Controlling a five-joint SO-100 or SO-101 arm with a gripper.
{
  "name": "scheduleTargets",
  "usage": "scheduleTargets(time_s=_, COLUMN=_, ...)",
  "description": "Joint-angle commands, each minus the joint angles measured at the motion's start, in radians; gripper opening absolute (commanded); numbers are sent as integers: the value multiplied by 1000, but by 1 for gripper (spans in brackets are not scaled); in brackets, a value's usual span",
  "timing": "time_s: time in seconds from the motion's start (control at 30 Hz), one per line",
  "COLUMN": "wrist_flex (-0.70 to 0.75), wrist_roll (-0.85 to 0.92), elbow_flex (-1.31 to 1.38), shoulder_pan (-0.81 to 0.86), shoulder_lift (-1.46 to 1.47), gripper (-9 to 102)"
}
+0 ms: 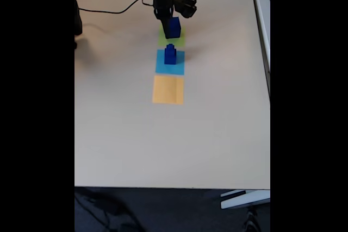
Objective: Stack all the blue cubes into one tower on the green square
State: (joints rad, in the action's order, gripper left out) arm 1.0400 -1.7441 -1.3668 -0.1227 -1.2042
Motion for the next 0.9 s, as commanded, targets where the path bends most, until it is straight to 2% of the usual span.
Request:
scheduleTargets(time_s=0.0, wrist_flex=-6, wrist_roll=-8, elbow_flex=98, shoulder_pan=-5, shoulder_lift=-54, gripper=38)
scheduleTargets(time_s=0.4, wrist_flex=-8, wrist_roll=49, elbow_flex=160, shoulder_pan=21, shoulder_lift=-2, gripper=38)
scheduleTargets(time_s=0.87, wrist_flex=-52, wrist_roll=12, elbow_flex=192, shoulder_pan=-23, shoulder_lift=23, gripper=38)
